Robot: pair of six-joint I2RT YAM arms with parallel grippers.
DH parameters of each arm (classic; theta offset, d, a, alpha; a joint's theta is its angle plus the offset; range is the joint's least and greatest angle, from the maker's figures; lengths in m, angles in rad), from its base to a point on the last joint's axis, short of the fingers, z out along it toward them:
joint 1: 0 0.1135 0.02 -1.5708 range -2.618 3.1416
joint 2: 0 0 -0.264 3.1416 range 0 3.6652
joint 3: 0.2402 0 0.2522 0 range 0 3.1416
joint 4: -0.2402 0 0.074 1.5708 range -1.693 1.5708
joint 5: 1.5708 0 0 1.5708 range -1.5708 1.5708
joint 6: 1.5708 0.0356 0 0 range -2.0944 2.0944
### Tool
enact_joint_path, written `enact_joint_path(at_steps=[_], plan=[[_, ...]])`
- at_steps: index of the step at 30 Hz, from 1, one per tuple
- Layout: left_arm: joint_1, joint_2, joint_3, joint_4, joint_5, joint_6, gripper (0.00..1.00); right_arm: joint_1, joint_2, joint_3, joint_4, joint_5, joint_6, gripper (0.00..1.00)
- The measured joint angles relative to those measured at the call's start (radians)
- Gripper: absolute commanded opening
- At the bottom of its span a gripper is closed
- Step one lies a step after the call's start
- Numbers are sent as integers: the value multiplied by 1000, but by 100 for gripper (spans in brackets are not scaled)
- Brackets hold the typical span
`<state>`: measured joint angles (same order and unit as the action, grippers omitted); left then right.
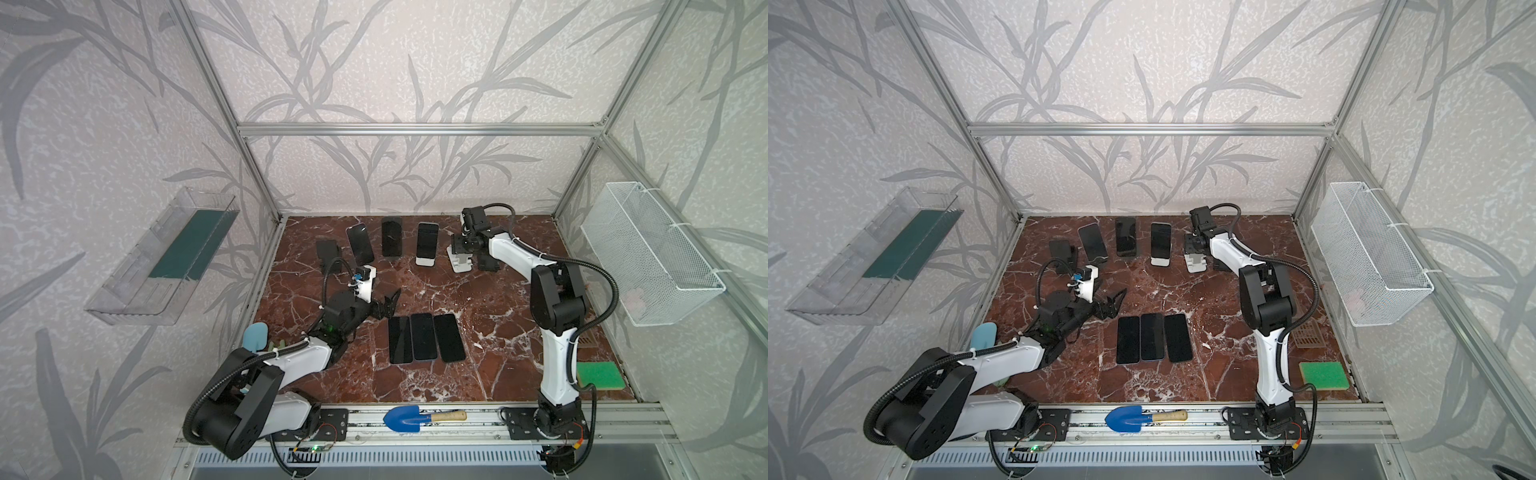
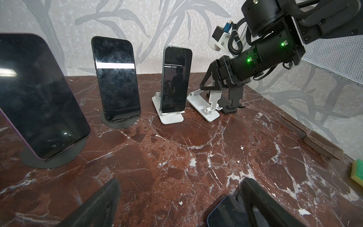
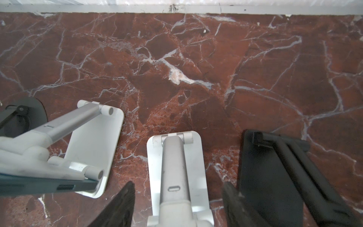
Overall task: Remove the phone from the phone stand
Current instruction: Rotate the phone stand at the center of the table.
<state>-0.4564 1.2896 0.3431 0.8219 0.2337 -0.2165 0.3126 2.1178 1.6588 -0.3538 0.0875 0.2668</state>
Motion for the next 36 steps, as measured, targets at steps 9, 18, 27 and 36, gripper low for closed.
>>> enact_joint_path(at_steps=[9, 18, 27, 36], plan=[[0, 0, 0, 0, 0, 0, 97, 14, -3, 7, -31, 61, 86, 58], [0, 0, 0, 0, 0, 0, 97, 28, 21, 88, -79, 97, 133, 75], [0, -3, 0, -3, -1, 0, 96, 45, 18, 95, -84, 108, 148, 99], [1, -111, 16, -124, -104, 16, 99, 84, -281, -82, -19, 81, 69, 99]])
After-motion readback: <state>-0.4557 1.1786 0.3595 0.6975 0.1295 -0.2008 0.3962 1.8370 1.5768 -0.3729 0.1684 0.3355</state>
